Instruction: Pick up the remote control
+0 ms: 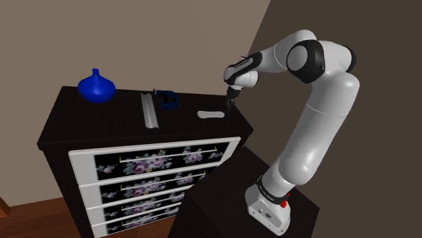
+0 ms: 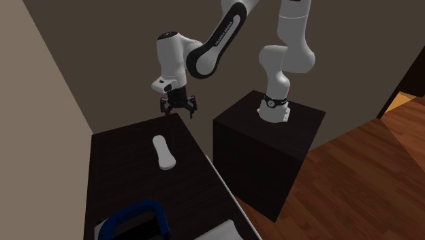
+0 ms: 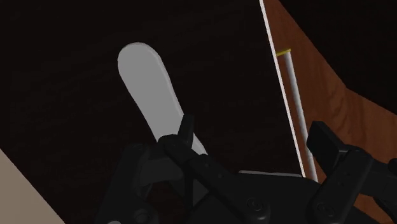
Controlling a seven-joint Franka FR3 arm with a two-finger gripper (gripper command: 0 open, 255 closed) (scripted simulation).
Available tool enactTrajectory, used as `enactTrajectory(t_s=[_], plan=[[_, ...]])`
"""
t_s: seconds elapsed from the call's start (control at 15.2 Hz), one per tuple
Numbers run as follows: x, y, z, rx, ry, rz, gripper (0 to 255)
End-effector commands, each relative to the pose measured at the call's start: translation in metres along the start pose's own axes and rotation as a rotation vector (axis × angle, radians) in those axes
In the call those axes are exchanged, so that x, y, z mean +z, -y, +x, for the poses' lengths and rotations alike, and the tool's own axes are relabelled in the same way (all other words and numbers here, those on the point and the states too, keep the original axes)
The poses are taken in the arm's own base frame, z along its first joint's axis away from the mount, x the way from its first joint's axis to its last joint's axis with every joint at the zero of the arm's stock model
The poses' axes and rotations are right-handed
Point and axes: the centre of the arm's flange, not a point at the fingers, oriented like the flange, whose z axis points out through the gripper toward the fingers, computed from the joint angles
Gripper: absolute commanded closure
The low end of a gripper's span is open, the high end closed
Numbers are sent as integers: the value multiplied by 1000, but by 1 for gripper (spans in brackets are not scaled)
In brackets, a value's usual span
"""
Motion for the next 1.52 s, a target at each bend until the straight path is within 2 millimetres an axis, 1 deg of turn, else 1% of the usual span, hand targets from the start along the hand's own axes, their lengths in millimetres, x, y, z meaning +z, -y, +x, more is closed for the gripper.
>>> enactTrajectory(t_s=[0.0, 0.53, 0.59, 1.06, 1.19, 1.25, 1.45], plan=[[18, -20, 7, -48, -5, -4, 0], [82, -93, 43, -226, -18, -21, 0], [87, -98, 46, -239, -19, -22, 0], [123, -99, 47, -239, -19, -22, 0], [127, -99, 47, -239, -19, -22, 0], [127, -99, 47, -239, -19, -23, 255], [127, -98, 47, -239, -19, -23, 255]])
